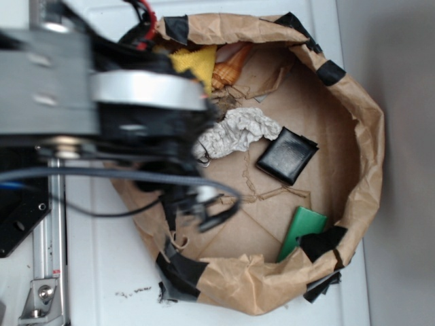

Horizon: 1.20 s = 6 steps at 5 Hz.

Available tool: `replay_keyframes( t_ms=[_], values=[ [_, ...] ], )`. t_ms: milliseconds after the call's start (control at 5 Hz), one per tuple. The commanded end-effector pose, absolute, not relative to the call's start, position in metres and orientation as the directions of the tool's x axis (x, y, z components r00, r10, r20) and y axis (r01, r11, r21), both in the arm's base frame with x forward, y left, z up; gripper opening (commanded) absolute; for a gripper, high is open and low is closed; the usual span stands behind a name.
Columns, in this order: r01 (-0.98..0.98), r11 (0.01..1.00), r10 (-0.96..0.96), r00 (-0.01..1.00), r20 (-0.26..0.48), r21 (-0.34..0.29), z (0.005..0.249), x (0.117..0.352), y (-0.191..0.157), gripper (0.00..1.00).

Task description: Grab the green block.

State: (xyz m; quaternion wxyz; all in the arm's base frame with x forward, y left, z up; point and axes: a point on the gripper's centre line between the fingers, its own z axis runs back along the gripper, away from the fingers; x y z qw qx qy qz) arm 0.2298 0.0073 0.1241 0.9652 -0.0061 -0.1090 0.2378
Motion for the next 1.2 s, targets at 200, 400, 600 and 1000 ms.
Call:
replay_keyframes(
  t_ms=[200,400,600,1000],
  values=[
    [-0.695,0.713,0.701,0.702,0.124,-0.094,0.064,0.299,-0.033,1.00],
    [-0.675,0.722,0.692,0.703,0.164,-0.151,0.061,0.299,-0.050,1.00],
    [-0.643,0.721,0.693,0.671,0.265,-0.257,0.071,0.282,-0.054,1.00],
    [-0.616,0.727,0.687,0.657,0.311,-0.303,0.084,0.299,-0.054,1.00]
  ],
)
